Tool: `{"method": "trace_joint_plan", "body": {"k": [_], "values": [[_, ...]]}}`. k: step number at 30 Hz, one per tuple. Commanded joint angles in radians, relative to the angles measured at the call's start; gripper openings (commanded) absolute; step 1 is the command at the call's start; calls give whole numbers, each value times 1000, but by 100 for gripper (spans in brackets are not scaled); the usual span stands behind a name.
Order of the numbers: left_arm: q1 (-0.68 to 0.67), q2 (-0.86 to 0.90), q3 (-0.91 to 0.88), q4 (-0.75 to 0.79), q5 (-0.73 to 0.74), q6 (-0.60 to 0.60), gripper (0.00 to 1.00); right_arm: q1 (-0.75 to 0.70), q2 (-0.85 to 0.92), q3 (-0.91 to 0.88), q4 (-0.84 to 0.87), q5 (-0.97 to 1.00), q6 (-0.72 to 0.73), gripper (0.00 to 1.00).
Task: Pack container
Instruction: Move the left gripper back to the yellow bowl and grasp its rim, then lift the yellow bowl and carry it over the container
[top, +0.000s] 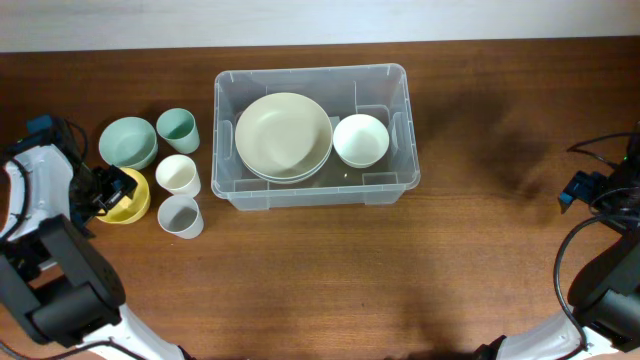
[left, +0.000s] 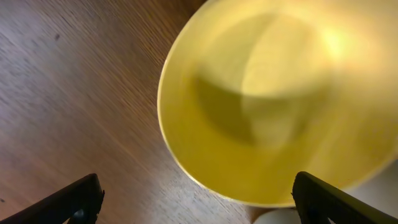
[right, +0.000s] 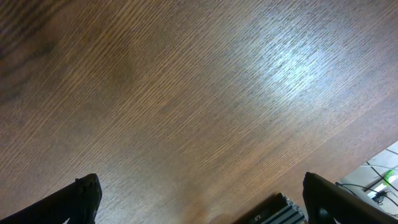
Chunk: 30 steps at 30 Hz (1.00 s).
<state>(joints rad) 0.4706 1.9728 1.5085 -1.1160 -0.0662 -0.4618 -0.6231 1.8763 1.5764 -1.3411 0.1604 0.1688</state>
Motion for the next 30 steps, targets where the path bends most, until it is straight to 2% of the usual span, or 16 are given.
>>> {"method": "trace_joint_plan", "body": {"k": [1, 11, 13, 14, 16, 20, 22, 26, 30], "values": [[14, 43, -3, 6, 2, -24, 100, -5, -18, 13, 0, 9, 3, 99], [74, 103, -3, 43, 45, -23, 99, -5, -18, 13, 0, 9, 3, 99], [74, 103, -3, 47, 45, -23, 96, -5, -18, 13, 0, 9, 3, 99], [74, 103, -3, 47, 45, -23, 91, -5, -18, 13, 0, 9, 3, 99], [74, 103, -3, 48, 45, -23, 73, -5, -18, 13, 0, 9, 3, 99], [74, 103, -3, 50, 45, -24, 46, -5, -18, 13, 0, 9, 3, 99], [74, 103, -3, 50, 45, -24, 36, -5, -18, 13, 0, 9, 3, 99], [74, 103, -3, 50, 45, -24, 23, -5, -18, 13, 0, 9, 3, 99], [74, 103, -3, 50, 45, -24, 4, -5, -18, 13, -1, 9, 3, 99]]}}
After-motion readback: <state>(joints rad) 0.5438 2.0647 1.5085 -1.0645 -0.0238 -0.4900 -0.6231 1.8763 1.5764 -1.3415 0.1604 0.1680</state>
